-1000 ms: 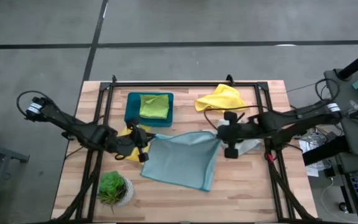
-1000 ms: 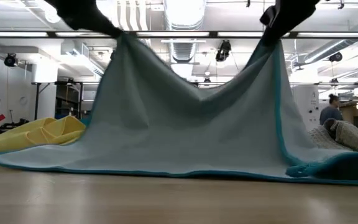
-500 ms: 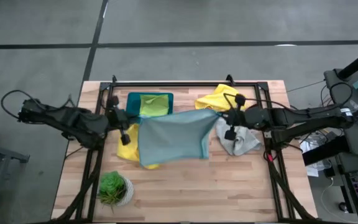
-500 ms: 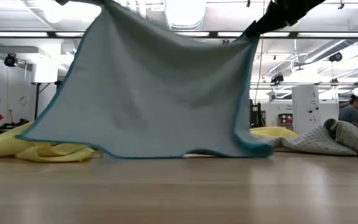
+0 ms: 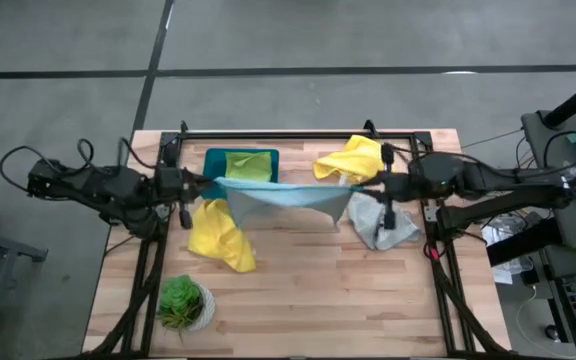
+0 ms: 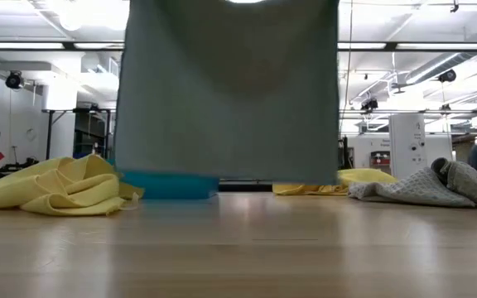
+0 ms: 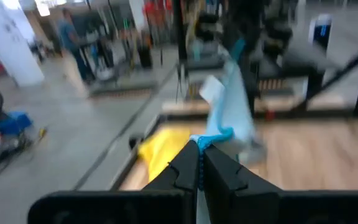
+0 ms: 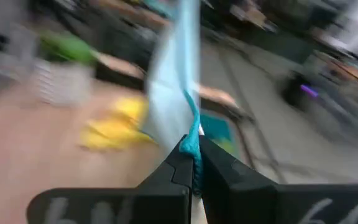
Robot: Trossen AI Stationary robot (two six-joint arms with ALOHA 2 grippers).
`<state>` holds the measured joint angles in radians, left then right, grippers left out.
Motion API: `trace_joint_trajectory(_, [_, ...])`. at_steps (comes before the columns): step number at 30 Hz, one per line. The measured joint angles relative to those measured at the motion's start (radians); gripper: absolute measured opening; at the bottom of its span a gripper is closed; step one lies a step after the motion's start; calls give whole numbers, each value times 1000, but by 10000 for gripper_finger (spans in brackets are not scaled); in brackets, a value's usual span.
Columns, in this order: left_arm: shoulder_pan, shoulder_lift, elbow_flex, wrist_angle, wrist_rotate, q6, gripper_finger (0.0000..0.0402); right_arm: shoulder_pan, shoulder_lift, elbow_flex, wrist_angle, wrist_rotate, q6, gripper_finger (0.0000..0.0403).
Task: Fold microfiber towels
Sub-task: Fold the blue microfiber towel
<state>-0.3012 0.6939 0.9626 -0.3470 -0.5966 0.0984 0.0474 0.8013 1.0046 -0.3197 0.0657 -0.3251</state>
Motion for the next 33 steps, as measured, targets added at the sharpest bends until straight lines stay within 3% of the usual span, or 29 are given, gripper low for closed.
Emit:
trace_joint_trajectory(1, [0,5,7,40,1,20,0,0,0,22,4,-9,2,8])
trace_joint_trajectory(6, [0,14,43,65,0,70,0,-3,-1,96,-76,188,-23,8])
trace_joint_trajectory(10, [0,14,45,-1,-28,45,0,-9,1,120,-166,190,-57,8])
trace_joint_trajectory(15, [1,14,45,-138,-142,-40,0,-14,-1,89,-171,253,-57,8])
trace_joint_trajectory(20, [0,3,45,-148,-76,-62,0,-12,5,73,-182,323,-61,8])
trace_joint_trajectory(27, [-9,46,37,-177,248,-182,0,28,0,70,-315,127,114,8])
trace_joint_trajectory(33, [-69,190,1,-177,348,-314,0,123,-2,13,-362,-57,322,8])
